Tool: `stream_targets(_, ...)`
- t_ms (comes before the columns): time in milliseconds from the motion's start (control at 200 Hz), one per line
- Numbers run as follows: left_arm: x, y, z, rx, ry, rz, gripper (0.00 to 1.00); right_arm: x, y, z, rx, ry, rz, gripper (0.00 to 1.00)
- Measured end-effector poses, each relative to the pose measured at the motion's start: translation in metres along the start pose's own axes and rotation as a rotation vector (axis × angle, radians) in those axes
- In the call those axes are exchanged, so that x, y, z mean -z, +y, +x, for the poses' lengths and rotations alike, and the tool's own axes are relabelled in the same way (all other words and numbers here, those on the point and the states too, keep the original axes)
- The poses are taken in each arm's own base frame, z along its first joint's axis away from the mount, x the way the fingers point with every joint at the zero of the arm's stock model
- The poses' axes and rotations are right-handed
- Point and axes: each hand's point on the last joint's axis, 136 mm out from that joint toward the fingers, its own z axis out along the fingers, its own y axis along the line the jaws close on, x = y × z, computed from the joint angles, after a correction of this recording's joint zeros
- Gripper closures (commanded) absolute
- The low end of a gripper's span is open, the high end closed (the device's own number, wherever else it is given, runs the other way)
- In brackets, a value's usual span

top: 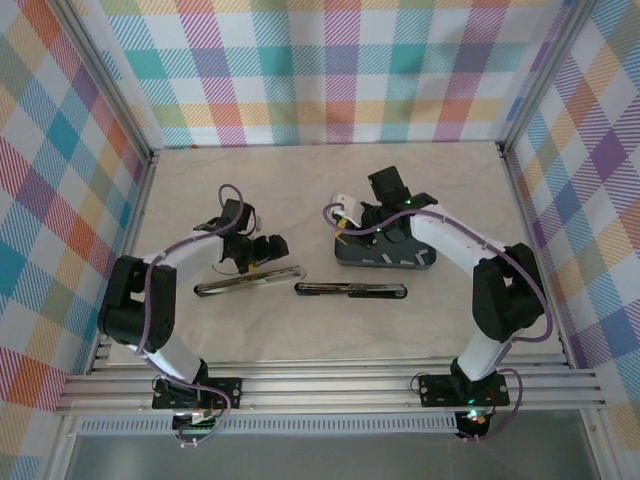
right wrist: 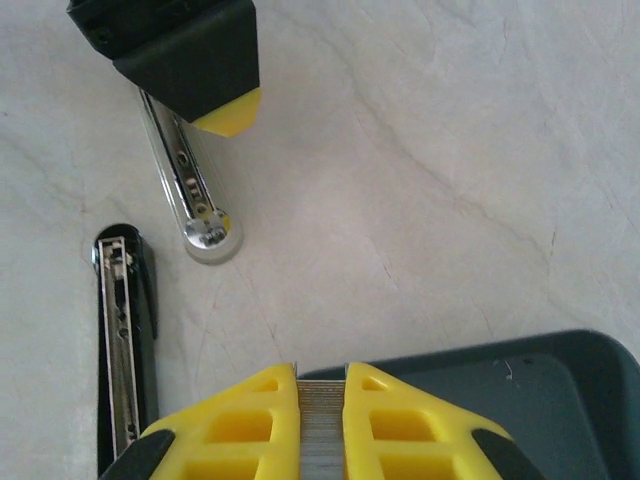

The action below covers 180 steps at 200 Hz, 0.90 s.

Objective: Load the staples into the stapler

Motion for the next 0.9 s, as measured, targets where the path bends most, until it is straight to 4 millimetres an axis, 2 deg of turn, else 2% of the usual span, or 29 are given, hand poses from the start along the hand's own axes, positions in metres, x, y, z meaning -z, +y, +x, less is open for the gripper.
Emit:
stream_targets(160, 0.029, -0.010, -0.028, -0.030, -0.094, 0.039, 0.14, -0.006, 0.016, -0.029, 0.033, -0.046, -0.052, 0.86)
stream_targets(255, 0.048, -0.005, -0.042, -0.028, -0.152, 0.056, 0.14, -0.014, 0.032, -0.043, 0.051, -0.068, -0.102, 0.86)
stream_targets(415, 0.077, 0.010, -0.062, -0.009, -0.234, 0.083, 0.10, -0.035, 0.062, -0.053, 0.071, -0.077, -0.199, 0.86)
stream_targets(620, 0.091, 0.030, -0.059, 0.007, -0.255, 0.097, 0.08, -0.070, 0.088, -0.059, 0.093, -0.076, -0.305, 0.86)
stream_targets(900, 0.100, 0.041, -0.045, -0.005, -0.211, 0.115, 0.07, -0.098, 0.093, -0.070, 0.107, -0.105, -0.378, 0.86)
